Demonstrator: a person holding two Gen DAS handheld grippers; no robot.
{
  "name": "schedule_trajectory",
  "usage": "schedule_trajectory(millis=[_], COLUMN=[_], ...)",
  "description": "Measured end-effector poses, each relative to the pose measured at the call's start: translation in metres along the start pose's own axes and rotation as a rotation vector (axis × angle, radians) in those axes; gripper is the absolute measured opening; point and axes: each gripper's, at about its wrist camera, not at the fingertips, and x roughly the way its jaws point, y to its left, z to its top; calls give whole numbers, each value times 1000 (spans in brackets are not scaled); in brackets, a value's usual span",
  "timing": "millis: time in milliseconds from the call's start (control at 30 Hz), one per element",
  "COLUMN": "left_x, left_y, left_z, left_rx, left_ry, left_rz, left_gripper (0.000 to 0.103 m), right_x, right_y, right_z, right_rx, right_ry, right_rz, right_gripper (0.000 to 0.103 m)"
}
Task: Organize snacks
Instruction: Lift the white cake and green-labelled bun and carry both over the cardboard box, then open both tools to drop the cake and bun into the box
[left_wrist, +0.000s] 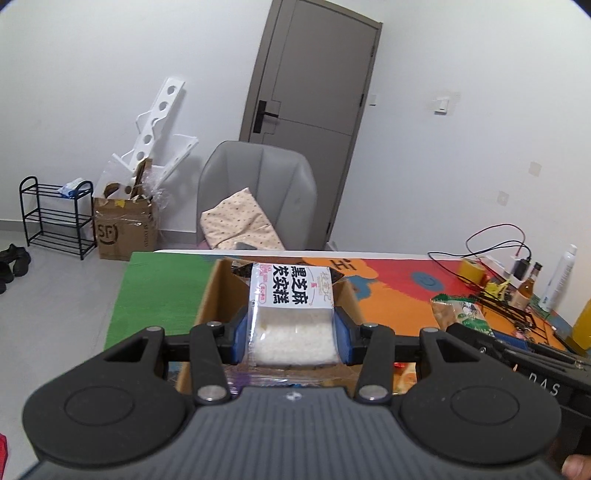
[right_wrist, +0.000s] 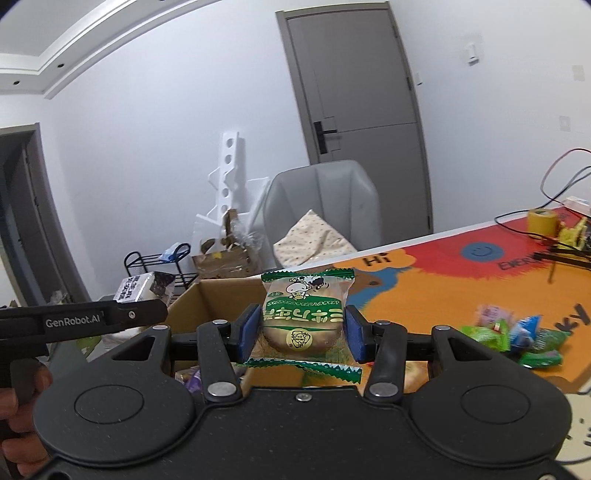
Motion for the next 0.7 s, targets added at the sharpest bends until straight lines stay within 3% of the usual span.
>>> schedule_trajectory(millis=[433,700], left_x=[39,52], left_y=[28,38], left_z=[4,10], left_rx=[-29,-73], left_ry=[50,45], left_rz=[30,6], left_gripper=[45,46], right_x=[50,69], right_y=[18,30], right_z=[5,13], right_rx=[-11,3], right_ry=[56,56], right_rz=[60,85], right_gripper=[46,46])
